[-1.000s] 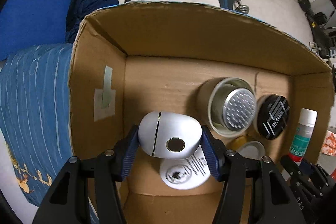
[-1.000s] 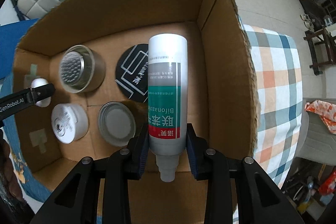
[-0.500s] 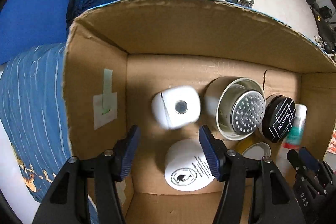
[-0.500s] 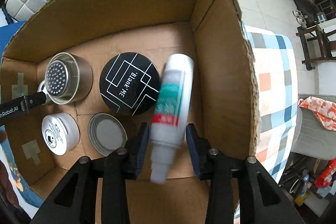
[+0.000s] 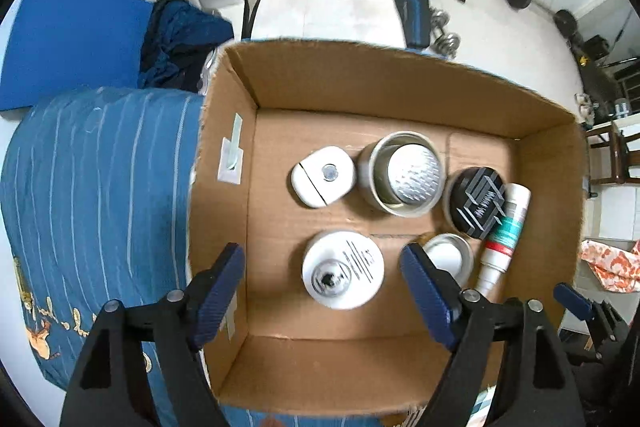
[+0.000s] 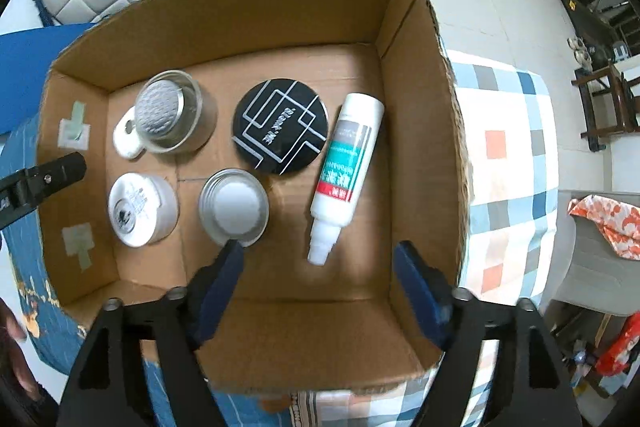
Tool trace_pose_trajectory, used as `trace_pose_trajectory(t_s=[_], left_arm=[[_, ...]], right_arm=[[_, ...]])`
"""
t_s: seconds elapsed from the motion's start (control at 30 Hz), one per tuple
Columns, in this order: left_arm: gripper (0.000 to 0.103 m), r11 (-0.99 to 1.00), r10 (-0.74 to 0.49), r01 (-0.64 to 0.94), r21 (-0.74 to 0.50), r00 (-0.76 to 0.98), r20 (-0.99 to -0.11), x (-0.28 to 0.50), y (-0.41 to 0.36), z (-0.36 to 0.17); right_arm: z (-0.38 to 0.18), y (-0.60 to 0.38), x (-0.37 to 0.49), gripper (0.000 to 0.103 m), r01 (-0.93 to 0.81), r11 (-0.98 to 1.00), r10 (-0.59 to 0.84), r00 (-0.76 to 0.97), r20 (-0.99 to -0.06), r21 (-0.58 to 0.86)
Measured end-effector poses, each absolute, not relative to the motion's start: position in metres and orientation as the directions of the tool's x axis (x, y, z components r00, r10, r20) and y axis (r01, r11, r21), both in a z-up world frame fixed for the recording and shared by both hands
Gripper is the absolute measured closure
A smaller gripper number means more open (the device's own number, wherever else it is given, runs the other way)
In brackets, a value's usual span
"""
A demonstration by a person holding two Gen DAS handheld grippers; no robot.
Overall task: Organize rigid objects
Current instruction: 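Withdraw both tools from the box back toward the bed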
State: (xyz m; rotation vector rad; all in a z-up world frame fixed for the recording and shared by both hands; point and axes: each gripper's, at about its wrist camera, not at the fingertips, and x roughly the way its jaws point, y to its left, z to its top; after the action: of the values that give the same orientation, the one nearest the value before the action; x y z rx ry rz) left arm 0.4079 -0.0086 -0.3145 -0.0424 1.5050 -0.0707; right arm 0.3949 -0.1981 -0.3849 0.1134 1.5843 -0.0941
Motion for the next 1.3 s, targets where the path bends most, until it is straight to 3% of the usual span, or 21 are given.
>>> trace_pose_trajectory(t_s=[0.03, 0.17, 0.37, 0.9, 1.3], left_arm=[[0.008, 0.997, -0.078, 0.023, -0.076, 0.089, -0.993, 0.401, -0.008, -0.307], [0.002, 0.996, -0.09, 0.02, -0.088, 0.18, -0.979, 0.372, -0.004, -0.28], [0.002, 0.993, -0.118, 0.013, -0.119, 0.273, -0.955, 0.333, 0.003, -0.248], [0.002, 0.996, -0.076, 0.072, -0.048, 0.457, -0.886, 0.236, 0.008, -0.174], [0.002, 0.995, -0.078, 0.098, -0.036, 0.468, -0.881, 0.202, 0.002, -0.171]], right_arm=[[-0.379, -0.196, 0.389, 0.011, 0.128, 0.992, 0.009, 0.007, -1.0, 0.009], [-0.358, -0.188, 0.374, 0.0, 0.112, 0.993, 0.015, 0.06, -0.998, 0.022], [-0.326, -0.183, 0.344, 0.0, 0.096, 0.995, 0.01, 0.15, -0.989, 0.025], [-0.245, -0.183, 0.261, 0.0, 0.088, 0.995, 0.008, 0.321, -0.947, 0.039], [-0.226, -0.185, 0.229, 0.0, 0.09, 0.996, -0.015, 0.358, -0.933, 0.019]])
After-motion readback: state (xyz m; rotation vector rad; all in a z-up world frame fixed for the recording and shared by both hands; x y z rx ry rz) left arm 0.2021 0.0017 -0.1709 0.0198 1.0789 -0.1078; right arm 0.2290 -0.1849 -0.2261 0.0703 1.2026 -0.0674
